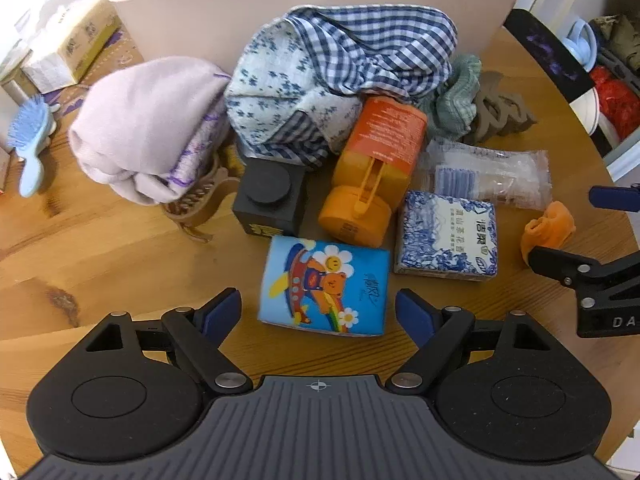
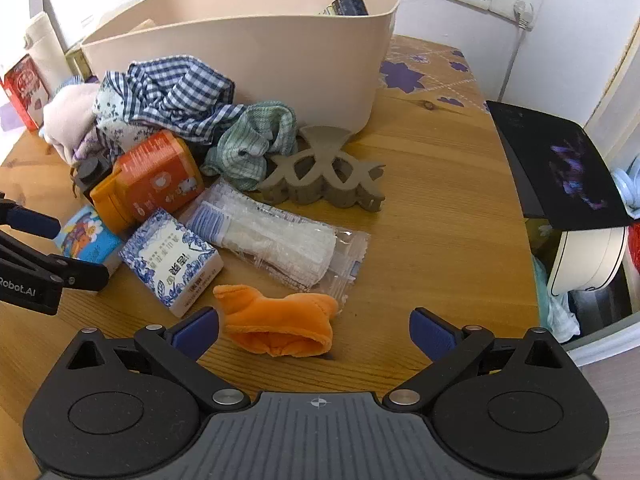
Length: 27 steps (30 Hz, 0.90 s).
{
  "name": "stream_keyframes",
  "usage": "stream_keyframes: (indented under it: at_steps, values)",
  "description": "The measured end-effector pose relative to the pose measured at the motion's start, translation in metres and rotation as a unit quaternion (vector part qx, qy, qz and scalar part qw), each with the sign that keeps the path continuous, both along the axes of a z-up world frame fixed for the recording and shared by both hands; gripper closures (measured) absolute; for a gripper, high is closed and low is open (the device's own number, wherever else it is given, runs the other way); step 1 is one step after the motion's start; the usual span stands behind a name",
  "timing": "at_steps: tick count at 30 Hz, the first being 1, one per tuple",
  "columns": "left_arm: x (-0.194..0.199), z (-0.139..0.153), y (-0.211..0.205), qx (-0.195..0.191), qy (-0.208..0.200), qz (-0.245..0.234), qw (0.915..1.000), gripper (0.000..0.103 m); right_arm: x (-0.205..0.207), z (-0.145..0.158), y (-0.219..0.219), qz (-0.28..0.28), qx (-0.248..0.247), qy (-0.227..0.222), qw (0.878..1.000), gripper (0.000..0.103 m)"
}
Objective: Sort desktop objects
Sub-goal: 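Grasp the blue cartoon tissue pack with left tool while right tool grasps orange cloth, then carry both items to the bin and open both tools to drop them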
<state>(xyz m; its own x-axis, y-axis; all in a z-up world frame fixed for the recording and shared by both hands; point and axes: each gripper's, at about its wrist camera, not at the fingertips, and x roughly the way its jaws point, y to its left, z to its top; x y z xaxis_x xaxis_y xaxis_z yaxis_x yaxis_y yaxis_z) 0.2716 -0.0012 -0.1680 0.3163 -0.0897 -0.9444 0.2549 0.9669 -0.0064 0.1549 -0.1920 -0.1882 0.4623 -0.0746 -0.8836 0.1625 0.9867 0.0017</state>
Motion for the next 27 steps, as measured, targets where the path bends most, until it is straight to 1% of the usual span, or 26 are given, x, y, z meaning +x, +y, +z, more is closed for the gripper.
stream_keyframes:
  at_steps: [3, 4, 5, 6, 7, 9, 10, 12, 13, 14, 15, 17, 18, 19, 22, 24, 25, 27]
  values:
    - [0.001, -0.006, -0.003, 0.013, 0.005, 0.000, 0.9999, 0.018, 0.001, -0.003, 0.002, 0.002, -0.007, -0.005, 1.000, 0.000]
    - [0.001, -0.006, -0.004, 0.014, -0.002, -0.001, 0.9999, 0.018, 0.002, -0.003, 0.003, 0.002, -0.009, -0.005, 1.000, 0.000]
    - [0.000, -0.006, -0.004, 0.012, -0.008, -0.003, 0.9999, 0.021, 0.002, -0.004, 0.003, 0.001, -0.011, -0.005, 1.000, 0.001]
    - [0.000, -0.005, -0.004, 0.011, -0.013, -0.004, 0.9998, 0.024, 0.003, -0.004, 0.004, 0.002, -0.010, -0.007, 1.000, 0.007]
    - [0.000, -0.005, -0.004, 0.010, -0.017, -0.006, 0.9998, 0.026, 0.003, -0.004, 0.004, 0.005, -0.009, -0.008, 1.000, 0.011]
    - [-0.001, -0.003, -0.004, 0.008, -0.023, -0.007, 0.9997, 0.034, 0.004, -0.005, 0.005, 0.006, -0.011, -0.007, 1.000, 0.022]
    - [-0.001, -0.002, -0.004, 0.007, -0.026, -0.006, 0.9996, 0.036, 0.004, -0.005, 0.006, 0.007, -0.011, -0.006, 1.000, 0.026]
    - [-0.001, -0.002, -0.003, 0.005, -0.026, -0.006, 0.9996, 0.037, 0.004, -0.006, 0.007, 0.009, -0.008, -0.003, 1.000, 0.041]
    - [-0.001, -0.001, -0.003, 0.005, -0.026, -0.007, 0.9996, 0.038, 0.005, -0.007, 0.007, 0.010, -0.007, -0.002, 1.000, 0.043]
    - [-0.001, -0.001, -0.003, 0.004, -0.025, -0.008, 0.9996, 0.038, 0.004, -0.007, 0.007, 0.010, -0.011, -0.003, 1.000, 0.051]
    - [-0.001, -0.001, -0.003, 0.003, -0.024, -0.008, 0.9997, 0.038, 0.003, -0.007, 0.008, 0.010, -0.015, -0.004, 1.000, 0.066]
    - [-0.001, 0.000, 0.002, 0.000, -0.022, -0.007, 0.9997, 0.039, 0.002, -0.006, 0.008, 0.009, -0.012, -0.007, 1.000, 0.073]
    - [-0.001, 0.000, 0.003, -0.001, -0.021, -0.006, 0.9998, 0.039, 0.002, -0.006, 0.008, 0.012, -0.010, -0.007, 1.000, 0.079]
    - [-0.001, 0.001, 0.004, -0.002, -0.020, -0.005, 0.9998, 0.039, 0.001, -0.005, 0.009, 0.016, -0.011, -0.007, 1.000, 0.083]
    - [-0.003, 0.003, 0.009, -0.003, -0.019, -0.005, 0.9998, 0.039, -0.002, -0.003, 0.011, 0.024, -0.013, -0.012, 1.000, 0.084]
    - [-0.005, 0.005, 0.014, -0.003, -0.020, -0.005, 0.9998, 0.039, -0.005, 0.000, 0.012, 0.024, -0.007, -0.016, 1.000, 0.085]
    - [-0.008, 0.005, 0.025, -0.003, -0.021, -0.006, 0.9998, 0.039, -0.007, 0.003, 0.012, 0.023, -0.003, -0.019, 1.000, 0.085]
    - [-0.011, 0.008, 0.027, -0.005, -0.023, -0.005, 0.9997, 0.039, -0.011, 0.007, 0.013, 0.022, -0.002, -0.027, 0.999, 0.085]
